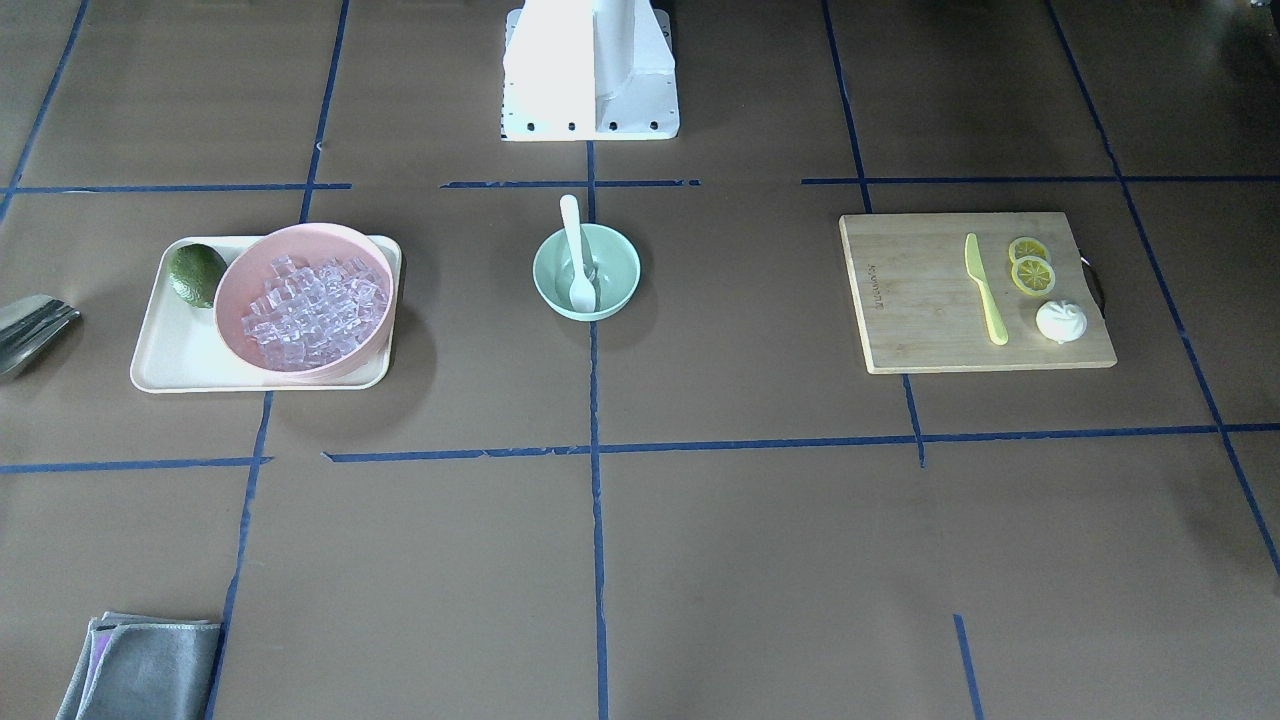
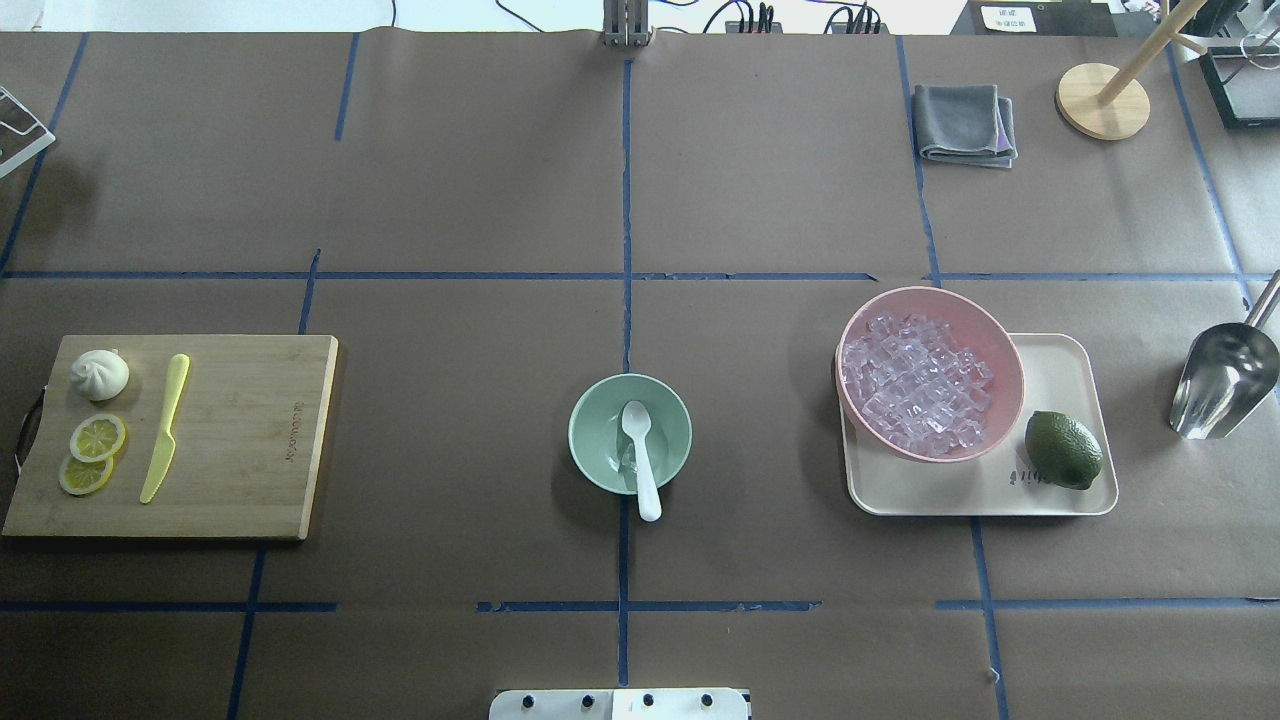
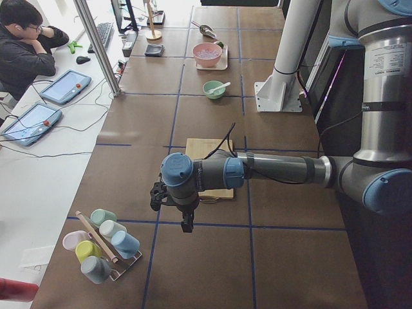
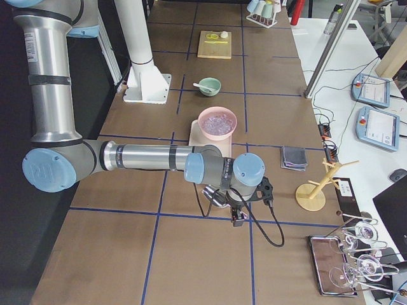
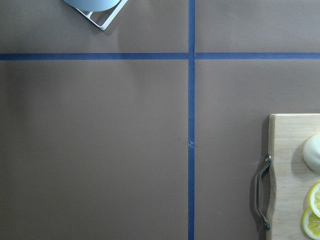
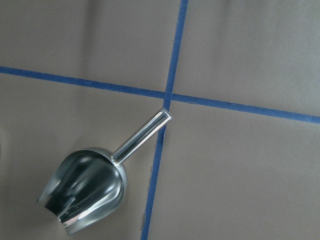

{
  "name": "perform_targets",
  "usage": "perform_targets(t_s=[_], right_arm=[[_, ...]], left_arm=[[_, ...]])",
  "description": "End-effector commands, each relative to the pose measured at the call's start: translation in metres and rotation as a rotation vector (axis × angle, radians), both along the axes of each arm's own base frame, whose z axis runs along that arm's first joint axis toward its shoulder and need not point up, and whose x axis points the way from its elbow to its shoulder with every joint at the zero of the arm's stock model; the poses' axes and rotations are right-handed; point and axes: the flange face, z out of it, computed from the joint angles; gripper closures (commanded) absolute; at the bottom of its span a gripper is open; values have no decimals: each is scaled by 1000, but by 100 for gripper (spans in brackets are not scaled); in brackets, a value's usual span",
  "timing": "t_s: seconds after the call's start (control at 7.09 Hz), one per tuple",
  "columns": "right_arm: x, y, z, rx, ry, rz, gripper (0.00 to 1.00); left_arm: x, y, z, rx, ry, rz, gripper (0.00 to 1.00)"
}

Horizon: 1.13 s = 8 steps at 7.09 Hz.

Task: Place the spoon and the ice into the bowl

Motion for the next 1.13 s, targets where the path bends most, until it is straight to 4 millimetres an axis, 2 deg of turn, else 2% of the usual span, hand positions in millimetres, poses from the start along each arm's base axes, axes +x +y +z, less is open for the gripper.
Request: perform_targets(t_s=[0.0, 0.14, 0.99], right_arm=[[3, 15, 14, 14, 5, 45, 0], [7, 21, 16, 9, 3, 64, 0], [13, 21, 14, -3, -4, 90, 0]], left_arm=[[-1, 1, 0, 0, 0, -2, 0], [0, 1, 1, -3, 0, 0, 0], [0, 2, 2, -7, 2, -3, 0]])
